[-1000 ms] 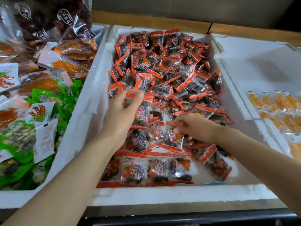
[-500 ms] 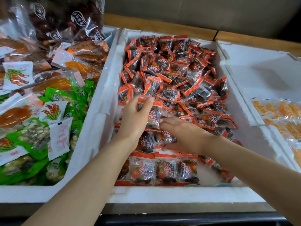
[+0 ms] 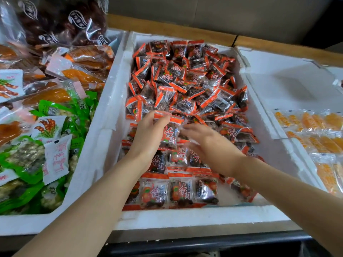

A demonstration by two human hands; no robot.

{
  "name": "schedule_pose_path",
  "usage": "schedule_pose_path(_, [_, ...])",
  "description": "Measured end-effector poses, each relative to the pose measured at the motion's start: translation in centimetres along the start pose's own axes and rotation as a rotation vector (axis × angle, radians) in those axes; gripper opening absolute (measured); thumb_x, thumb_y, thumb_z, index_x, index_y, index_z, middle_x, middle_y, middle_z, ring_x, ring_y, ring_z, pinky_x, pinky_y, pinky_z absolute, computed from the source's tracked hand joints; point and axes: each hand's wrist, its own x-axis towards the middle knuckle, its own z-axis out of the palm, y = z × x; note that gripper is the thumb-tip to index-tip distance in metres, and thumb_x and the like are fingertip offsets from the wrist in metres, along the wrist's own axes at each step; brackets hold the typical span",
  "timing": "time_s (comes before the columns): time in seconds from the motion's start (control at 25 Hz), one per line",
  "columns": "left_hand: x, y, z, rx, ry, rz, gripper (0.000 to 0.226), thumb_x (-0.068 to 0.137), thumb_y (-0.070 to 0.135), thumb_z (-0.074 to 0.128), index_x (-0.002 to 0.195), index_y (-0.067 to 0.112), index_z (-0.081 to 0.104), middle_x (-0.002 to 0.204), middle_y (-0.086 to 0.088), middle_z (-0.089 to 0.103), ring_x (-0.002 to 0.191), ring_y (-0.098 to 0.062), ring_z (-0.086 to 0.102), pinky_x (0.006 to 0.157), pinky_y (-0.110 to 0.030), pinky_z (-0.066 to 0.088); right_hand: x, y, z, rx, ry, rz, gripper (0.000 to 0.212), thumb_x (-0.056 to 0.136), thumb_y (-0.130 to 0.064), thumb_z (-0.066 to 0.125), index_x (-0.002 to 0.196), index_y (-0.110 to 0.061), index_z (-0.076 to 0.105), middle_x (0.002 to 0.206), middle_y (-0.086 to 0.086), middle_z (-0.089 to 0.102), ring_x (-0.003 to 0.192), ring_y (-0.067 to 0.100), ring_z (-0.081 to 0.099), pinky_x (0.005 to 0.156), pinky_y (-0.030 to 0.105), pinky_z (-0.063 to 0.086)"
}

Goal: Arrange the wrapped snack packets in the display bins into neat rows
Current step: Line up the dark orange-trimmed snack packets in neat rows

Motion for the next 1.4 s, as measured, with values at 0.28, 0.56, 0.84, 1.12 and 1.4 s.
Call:
schedule_pose_path(0.28, [-0.4,-1.2,0.5,0.131,-0.212,-0.059,0.028,0.086,0.017,0.062,0.114,0.016,0.060,0.112,-0.006,0.063,0.105,-0.022,0.057,0.098,-0.037,0.041,-7.4,4.0,-3.7,-0.366,-0.525,0.150,0.073,0.081,-0.052,0.061,0.142,-0.046,0.022,0.145,-0.017,0.023,0.133,0.010,0.024,0.107,0.030,0.030])
schedule_pose_path(0.56, [-1.0,-0.9,2.9,0.047,-0.250,-0.089,0.008,0.090,0.019,0.064,0.098,0.022,0.065,0.108,-0.002,0.066,0.097,-0.011,0.060,0.102,-0.039,0.038,-6.4,6.3,-2.7,-0.403,-0.261,0.002,0.039,0.071,-0.037,0.076,0.108,-0.028,0.065,0.108,-0.003,0.060,0.102,0.022,0.057,0.073,0.033,0.053])
schedule_pose_path(0.84, [-1.1,-0.3,7.0,-0.079,-0.162,-0.171,0.022,0.097,0.037,0.050,0.119,0.038,0.055,0.114,0.018,0.048,0.105,-0.004,0.047,0.110,-0.045,0.029,-7.1,6.8,-4.0,-0.197,-0.070,0.262,0.037,0.088,-0.041,0.058,0.121,-0.025,0.053,0.126,-0.006,0.052,0.119,0.016,0.046,0.091,0.033,0.045])
schedule_pose_path(1.12, [-1.1,-0.6,7.9,-0.117,-0.149,-0.259,0.015,0.095,0.042,0.049,0.096,0.043,0.064,0.133,0.001,0.052,0.124,-0.028,0.049,0.101,-0.058,0.040,-3.7,7.7,-3.1,-0.259,-0.299,0.344,0.095,0.079,-0.049,0.067,0.149,-0.031,0.006,0.157,-0.001,0.006,0.141,0.029,0.020,0.107,0.044,0.035])
schedule_pose_path(1.4, [-1.4,-0.3,7.5,-0.214,-0.210,-0.262,0.004,0.094,0.012,0.057,0.097,0.013,0.058,0.104,-0.004,0.064,0.105,-0.019,0.059,0.104,-0.042,0.039,-1.6,10.5,-3.4,-0.295,-0.222,0.368,0.066,0.089,-0.028,0.060,0.145,-0.032,0.027,0.144,0.002,0.037,0.122,0.027,0.048,0.095,0.040,0.046])
